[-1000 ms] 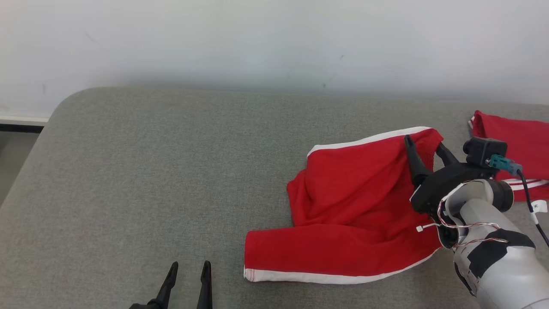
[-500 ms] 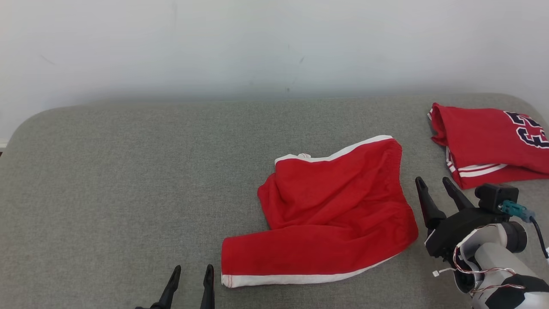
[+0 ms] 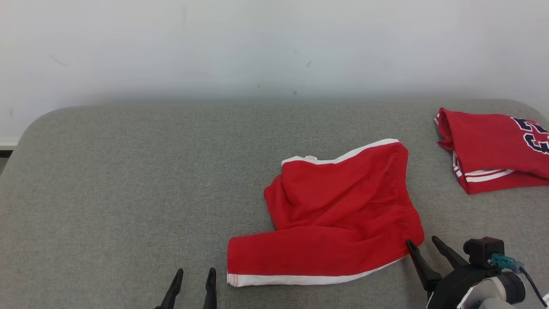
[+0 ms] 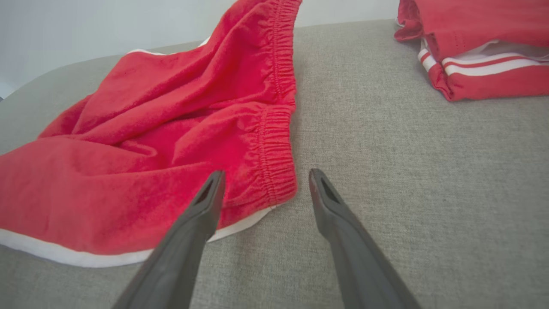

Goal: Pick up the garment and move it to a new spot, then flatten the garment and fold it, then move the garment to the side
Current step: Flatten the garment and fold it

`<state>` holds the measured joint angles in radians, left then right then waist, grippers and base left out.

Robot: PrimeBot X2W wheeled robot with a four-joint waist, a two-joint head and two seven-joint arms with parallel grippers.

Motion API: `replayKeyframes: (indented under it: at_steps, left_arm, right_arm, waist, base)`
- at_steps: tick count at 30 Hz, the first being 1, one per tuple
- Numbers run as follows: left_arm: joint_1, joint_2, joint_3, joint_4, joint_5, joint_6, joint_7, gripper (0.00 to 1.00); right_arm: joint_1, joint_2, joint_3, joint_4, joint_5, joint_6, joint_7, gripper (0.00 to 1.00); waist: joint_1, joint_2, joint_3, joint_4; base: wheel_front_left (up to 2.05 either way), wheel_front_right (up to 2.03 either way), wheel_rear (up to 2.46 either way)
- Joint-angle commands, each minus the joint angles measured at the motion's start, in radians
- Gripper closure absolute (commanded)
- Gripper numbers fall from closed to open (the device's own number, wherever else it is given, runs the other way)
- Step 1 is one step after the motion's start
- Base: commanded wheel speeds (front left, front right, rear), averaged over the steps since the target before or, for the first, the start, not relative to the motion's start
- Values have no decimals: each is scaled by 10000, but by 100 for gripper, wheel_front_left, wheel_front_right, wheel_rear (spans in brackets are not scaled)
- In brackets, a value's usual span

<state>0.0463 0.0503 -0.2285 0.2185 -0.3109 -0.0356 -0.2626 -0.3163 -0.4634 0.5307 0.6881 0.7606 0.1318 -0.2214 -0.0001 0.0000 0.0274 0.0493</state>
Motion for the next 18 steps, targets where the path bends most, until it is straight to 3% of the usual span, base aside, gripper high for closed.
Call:
replayKeyframes:
  at_steps: [1,9,10,11,12,18]
  left_arm:
    - [128,1,-1,-35,-42,-18,-29,0]
    - [-26,1,-73,-9,-50,-12,-29,0]
    - [-40,1,-99,9,-52,-18,-29,0]
    - [-54,1,-124,29,-50,-25,-29,0]
    - [-63,1,-134,43,-52,-28,-29,0]
    - [70,1,-54,85,-67,6,-29,0]
  right_arm:
    - [151,-193,13,-198,-176,-28,160,0]
    - [-148,58,-93,-57,-410,-27,804,0]
    - [-200,117,-22,5,-403,-27,949,51]
    - [-294,98,61,17,-485,-28,988,86]
    - [-359,74,136,13,-534,-28,994,100]
    - [-139,258,254,-556,11,-27,850,100]
  waist:
    - [1,0,39,22]
    - [1,0,165,102]
    - [1,0,175,132]
    - [1,0,189,167]
    - [1,0,191,189]
    - [1,0,75,207]
  base:
    - [0,0,0]
    - [0,0,0]
    - [0,0,0]
    - [0,0,0]
    - [0,0,0]
    - [0,0,0]
